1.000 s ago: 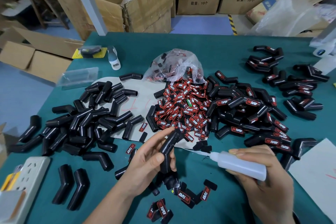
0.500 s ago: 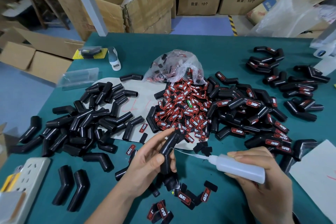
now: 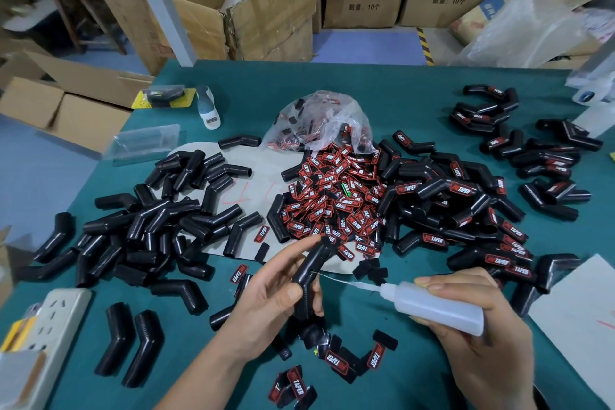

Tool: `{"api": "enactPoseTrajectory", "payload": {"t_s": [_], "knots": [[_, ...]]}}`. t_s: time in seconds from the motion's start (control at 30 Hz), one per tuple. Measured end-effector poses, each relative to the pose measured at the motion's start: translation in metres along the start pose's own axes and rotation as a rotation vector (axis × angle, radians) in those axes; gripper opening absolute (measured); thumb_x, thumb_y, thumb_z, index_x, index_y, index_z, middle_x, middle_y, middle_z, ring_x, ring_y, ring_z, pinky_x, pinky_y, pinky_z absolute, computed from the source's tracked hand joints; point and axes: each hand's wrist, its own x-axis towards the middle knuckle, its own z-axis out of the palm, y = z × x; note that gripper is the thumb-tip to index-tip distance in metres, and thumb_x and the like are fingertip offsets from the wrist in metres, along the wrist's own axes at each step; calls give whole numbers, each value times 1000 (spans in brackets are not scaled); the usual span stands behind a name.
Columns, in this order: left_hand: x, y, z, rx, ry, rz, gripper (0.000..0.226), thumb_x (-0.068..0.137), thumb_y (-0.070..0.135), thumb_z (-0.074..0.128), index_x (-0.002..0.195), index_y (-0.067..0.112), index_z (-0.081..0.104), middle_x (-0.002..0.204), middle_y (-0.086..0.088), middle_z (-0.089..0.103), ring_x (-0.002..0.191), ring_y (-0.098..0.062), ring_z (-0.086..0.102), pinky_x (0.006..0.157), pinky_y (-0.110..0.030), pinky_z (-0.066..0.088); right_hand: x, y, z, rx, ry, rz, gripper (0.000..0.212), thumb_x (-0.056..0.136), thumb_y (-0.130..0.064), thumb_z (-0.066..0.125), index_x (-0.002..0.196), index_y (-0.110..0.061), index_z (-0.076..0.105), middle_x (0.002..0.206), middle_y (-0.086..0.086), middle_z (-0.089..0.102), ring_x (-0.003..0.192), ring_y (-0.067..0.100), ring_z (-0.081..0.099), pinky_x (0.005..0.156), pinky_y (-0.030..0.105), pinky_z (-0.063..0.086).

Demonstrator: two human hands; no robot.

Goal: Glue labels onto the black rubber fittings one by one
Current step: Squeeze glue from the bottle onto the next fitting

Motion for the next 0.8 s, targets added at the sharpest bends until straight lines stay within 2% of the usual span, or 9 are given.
{"api": "enactPoseTrajectory", "payload": {"t_s": [0.1,0.37,0.8], "knots": [[0,1,1,-2,1,3,75,94,38,79,157,16,46,95,-10,62,81,-25,64,79,-39,55,0,-1,0,-18,11,7,31,95,-44,73,102,-17,62,111,-14,70,103,18,69,82,37,56],[1,2,2,-40,1,1,75,92,37,81,155,15,48,96,-11,61,81,-26,64,79,-39,55,1,1,-3,-77,58,24,31,93,-45,73,103,-18,62,112,-14,70,102,22,70,79,45,55],[0,0,0,-53,-12,-2,74,93,35,80,157,16,47,97,-10,63,82,-25,65,80,-39,56,2,0,-3,-57,51,29,32,94,-47,73,105,-18,62,114,-16,70,104,18,69,83,37,55]]}}
